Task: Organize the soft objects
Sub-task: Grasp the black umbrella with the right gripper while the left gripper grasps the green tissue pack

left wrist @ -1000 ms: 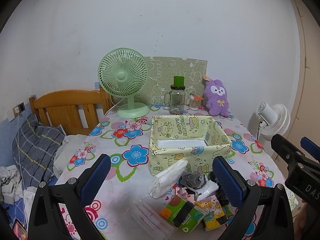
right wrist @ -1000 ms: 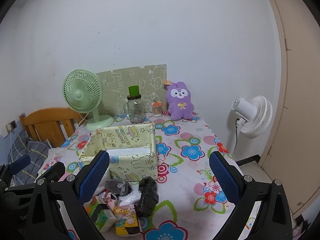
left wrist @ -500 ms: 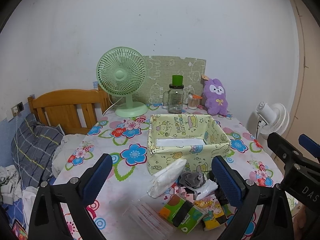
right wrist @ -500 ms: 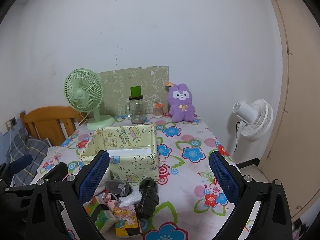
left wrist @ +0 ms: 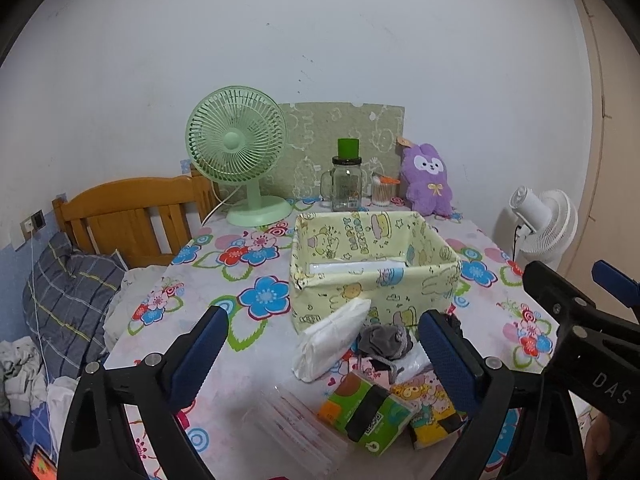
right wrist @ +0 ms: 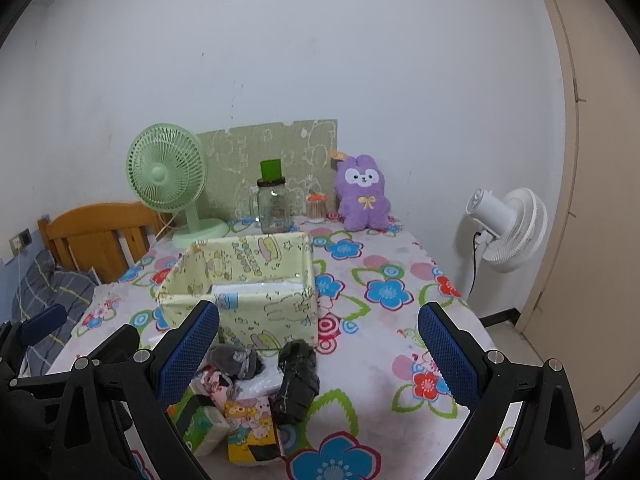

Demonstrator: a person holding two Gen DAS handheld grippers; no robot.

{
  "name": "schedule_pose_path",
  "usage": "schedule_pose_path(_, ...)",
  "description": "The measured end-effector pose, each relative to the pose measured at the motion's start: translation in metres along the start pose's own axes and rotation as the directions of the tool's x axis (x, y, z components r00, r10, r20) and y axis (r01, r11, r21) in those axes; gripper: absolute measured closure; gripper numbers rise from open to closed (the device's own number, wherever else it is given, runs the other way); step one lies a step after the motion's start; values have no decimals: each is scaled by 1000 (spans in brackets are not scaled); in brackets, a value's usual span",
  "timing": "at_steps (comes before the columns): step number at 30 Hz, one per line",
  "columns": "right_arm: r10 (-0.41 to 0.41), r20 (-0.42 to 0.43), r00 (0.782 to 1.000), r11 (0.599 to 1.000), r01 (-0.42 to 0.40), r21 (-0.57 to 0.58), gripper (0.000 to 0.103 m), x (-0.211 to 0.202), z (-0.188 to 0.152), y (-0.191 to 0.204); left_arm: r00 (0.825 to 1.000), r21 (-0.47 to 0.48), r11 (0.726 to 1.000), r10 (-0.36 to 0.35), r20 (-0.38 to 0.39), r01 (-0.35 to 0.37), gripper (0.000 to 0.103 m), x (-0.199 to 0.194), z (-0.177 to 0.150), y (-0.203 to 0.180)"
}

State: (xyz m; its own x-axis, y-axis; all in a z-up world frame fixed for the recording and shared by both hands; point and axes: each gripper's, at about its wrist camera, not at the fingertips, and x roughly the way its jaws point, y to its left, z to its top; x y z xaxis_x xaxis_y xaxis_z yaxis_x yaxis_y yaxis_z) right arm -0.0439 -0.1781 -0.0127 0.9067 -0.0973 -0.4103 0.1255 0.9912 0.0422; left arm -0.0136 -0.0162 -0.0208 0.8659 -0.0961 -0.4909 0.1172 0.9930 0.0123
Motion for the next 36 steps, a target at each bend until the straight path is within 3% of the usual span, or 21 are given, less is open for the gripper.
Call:
schedule_pose_path(12, 34, -32, 999, 999, -36, -41, 3, 5, -21, 15, 998, 15, 999, -52, -35, 52, 7, 8, -24, -4)
schedule_pose_path(20, 64, -78, 995, 997, -67, -44, 3, 15, -39, 21, 996, 31, 998, -47, -80, 49, 7, 19, -38, -1)
schedule_pose_path(36, 48, -182, 982, 998, -55, -35, 7, 52, -61, 24, 981, 41, 994, -97, -168, 106, 7, 50, -60, -10)
